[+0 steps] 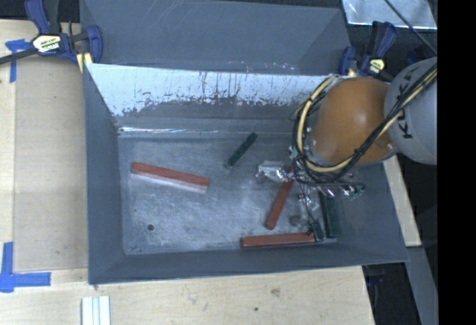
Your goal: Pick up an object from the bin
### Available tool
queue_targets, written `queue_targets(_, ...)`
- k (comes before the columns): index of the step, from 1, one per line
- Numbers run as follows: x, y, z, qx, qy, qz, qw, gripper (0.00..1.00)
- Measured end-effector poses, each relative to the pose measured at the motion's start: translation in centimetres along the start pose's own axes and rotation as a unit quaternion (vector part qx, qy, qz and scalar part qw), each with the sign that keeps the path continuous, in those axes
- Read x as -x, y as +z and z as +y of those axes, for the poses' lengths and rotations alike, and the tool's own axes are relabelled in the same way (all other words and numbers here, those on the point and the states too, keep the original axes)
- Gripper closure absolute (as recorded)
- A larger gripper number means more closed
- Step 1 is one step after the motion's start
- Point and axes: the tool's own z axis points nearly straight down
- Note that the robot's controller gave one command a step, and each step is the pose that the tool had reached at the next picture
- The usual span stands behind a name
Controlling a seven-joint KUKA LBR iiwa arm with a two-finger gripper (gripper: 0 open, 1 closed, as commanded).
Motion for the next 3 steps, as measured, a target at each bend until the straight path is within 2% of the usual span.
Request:
queue_targets(1,0.1,-0.1,0.0,-0.001,0.0,-0.0015,1.0,1.0)
queue_targets(2,4.7,-11.5,4.1,-0.001,-0.051,-0.0025,0.9987,1.0)
queue_targets(3,9.1,-16.8,7.8,-0.001,-0.278,-0.002,0.9605,1.0)
